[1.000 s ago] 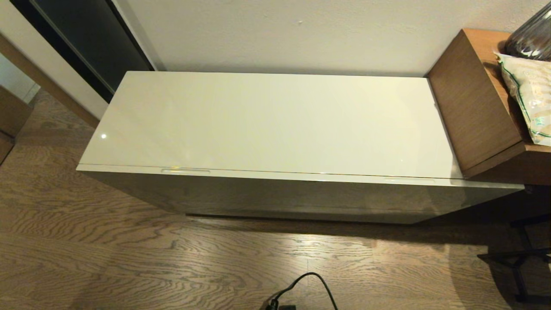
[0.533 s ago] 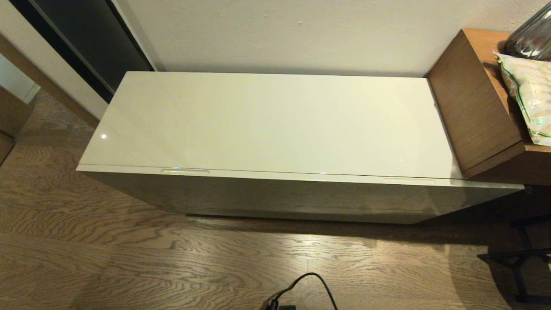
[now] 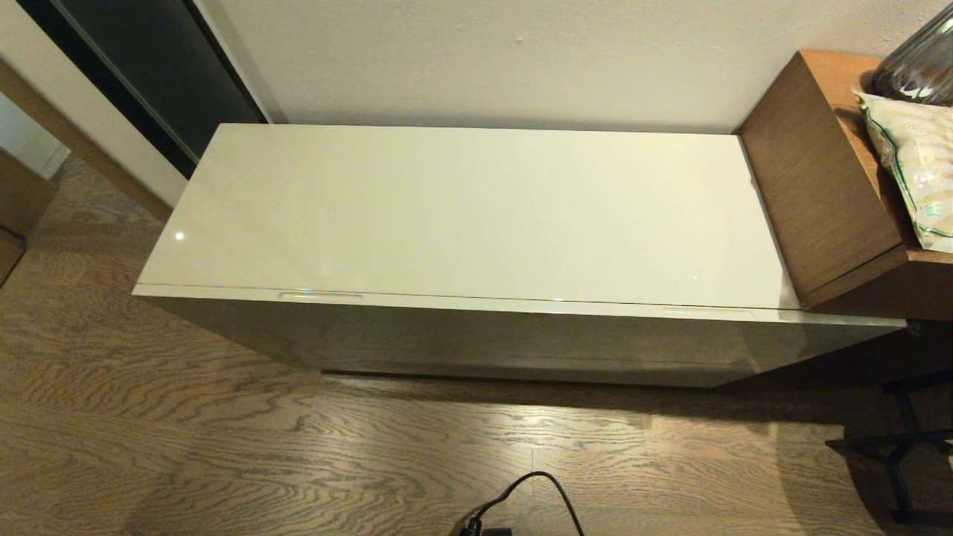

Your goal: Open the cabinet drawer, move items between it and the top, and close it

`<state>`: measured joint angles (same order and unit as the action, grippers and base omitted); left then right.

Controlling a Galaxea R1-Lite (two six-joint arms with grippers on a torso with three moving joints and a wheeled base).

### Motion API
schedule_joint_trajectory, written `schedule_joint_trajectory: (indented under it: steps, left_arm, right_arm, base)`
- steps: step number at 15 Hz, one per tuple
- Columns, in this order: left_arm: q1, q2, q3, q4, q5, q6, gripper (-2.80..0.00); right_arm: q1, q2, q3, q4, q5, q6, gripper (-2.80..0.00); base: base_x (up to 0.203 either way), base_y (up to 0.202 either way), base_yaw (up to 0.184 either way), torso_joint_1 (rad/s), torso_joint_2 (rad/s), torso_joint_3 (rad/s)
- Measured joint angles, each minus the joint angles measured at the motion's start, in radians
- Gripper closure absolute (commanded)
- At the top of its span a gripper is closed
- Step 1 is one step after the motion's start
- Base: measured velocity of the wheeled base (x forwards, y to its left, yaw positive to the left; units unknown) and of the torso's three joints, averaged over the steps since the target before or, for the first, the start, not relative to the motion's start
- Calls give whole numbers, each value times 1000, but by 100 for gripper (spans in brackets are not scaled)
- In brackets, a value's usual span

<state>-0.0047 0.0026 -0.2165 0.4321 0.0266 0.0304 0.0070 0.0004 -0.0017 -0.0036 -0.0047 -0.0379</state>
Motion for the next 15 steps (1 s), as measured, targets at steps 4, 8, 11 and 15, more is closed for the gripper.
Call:
schedule_joint_trajectory:
  steps: [4,8,11,15]
  left_arm:
    - [0,-4,195,-402,-24,4,0]
    - [0,-5,212,-424,-23,-29,0]
    - [0,-5,214,-424,-22,-29,0]
    - [0,-5,214,-424,-22,-29,0]
  right_arm:
    - [0,0,0,1,1,0,0]
    - [0,0,0,0,0,0,0]
    - [0,0,0,1,0,1,0]
    - [0,0,0,-1,-1,51,0]
  base:
    - [0,0,0,0,0,0]
    - [0,0,0,0,0,0]
    - [0,0,0,0,0,0]
    - [0,0,0,0,0,0]
